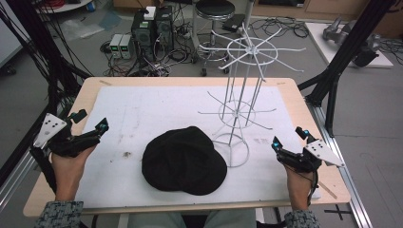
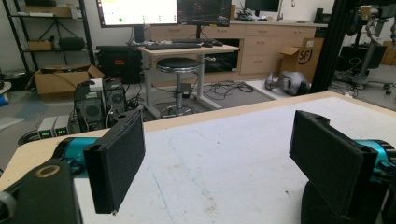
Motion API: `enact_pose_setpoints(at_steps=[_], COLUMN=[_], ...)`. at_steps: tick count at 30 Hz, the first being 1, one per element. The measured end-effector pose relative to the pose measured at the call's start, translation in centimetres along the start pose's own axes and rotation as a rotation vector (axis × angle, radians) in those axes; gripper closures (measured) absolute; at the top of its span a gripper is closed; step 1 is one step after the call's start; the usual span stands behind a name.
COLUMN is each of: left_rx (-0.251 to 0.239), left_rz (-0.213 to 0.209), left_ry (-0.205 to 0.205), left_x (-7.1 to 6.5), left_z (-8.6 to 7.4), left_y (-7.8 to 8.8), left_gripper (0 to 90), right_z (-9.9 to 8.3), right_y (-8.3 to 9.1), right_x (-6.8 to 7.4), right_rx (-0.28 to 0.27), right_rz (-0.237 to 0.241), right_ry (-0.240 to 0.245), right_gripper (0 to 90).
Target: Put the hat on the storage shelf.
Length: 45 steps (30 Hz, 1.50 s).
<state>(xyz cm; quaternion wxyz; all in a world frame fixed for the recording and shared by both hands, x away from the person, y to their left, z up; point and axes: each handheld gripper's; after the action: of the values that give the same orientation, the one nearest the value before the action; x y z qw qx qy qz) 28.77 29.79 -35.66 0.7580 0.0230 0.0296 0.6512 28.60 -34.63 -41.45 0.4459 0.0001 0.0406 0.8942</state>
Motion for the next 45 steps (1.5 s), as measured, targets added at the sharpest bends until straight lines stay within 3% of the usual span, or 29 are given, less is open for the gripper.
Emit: enact_pose_setpoints(at_steps=[2, 5, 6, 7, 8, 10, 12, 13, 14, 16, 21, 28, 32, 39, 45], left_rx=[-0.002, -0.008, -0.008, -0.005, -0.005, -0.005, -0.003, -0.002, -0.002, 0.010, 0.024, 0.040, 0.073, 0.133, 0.176], left_rz=[-0.017, -0.076, -0.076, -0.126, -0.126, -0.188, -0.210, -0.254, -0.254, -0.301, -0.359, -0.458, -0.495, -0.551, -0.603], left_ry=[0.003, 0.012, 0.012, 0.010, 0.010, -0.004, -0.008, -0.010, -0.010, -0.013, 0.005, -0.021, -0.048, -0.070, -0.052], left_x=[-0.2, -0.8, -0.8, -1.4, -1.4, -2.6, -3.0, -3.7, -3.7, -4.7, -6.1, -8.6, -9.9, -11.2, -11.7], left_z=[0.0, 0.1, 0.1, 0.2, 0.2, 0.0, -0.1, -0.3, -0.3, -0.7, -1.3, -2.8, -3.8, -5.0, -5.6], left_y=[0.0, -0.1, -0.1, -0.3, -0.3, -0.7, -0.8, -1.0, -1.0, -1.4, -2.0, -2.8, -3.2, -3.6, -4.0], left_gripper=[18.6, 18.9, 19.2, 19.2, 19.3, 19.3, 19.3, 19.3, 19.3, 19.3, 19.2, 19.3, 19.2, 19.5, 19.8], right_z=[0.0, 0.0, 0.0, 0.0, 0.0, 0.0, 0.0, 0.0, 0.0, 0.0, 0.0, 0.0, 0.0, 0.0, 0.0], right_y=[0.0, 0.0, 0.1, 0.1, 0.1, 0.1, 0.0, 0.0, 0.0, 0.1, 0.1, 0.3, 0.3, 0.3, 0.3], right_x=[0.0, 0.0, 0.0, 0.0, 0.0, 0.0, -0.1, -0.1, -0.1, -0.1, 0.0, 0.0, 0.0, 0.0, 0.0], right_rx=[-0.001, 0.002, 0.001, 0.001, 0.000, 0.001, 0.002, 0.002, 0.003, 0.002, 0.003, 0.002, 0.003, 0.004, 0.005], right_rz=[0.000, 0.001, 0.001, 0.001, 0.000, 0.000, -0.001, 0.000, -0.001, -0.002, -0.004, -0.005, -0.005, -0.002, -0.001], right_ry=[-0.003, -0.003, 0.000, -0.001, 0.001, 0.000, 0.000, 0.000, 0.001, 0.002, 0.001, 0.001, 0.001, -0.002, 0.000], right_gripper=[9.4, 9.4, 9.4, 9.4, 9.4, 9.4, 9.4, 9.4, 9.4, 9.4, 9.4, 9.4, 9.4, 9.4, 9.4])
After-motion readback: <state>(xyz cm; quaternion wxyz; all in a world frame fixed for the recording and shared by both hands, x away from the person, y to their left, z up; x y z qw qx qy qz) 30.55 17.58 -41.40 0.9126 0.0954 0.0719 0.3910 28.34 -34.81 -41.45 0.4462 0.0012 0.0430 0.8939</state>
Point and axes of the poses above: each handheld gripper's, and its own axes: y roughly backward along the jaws, z roughly out of its top, x roughly to its left, and after that the axes turned 15 degrees about z, right-handed
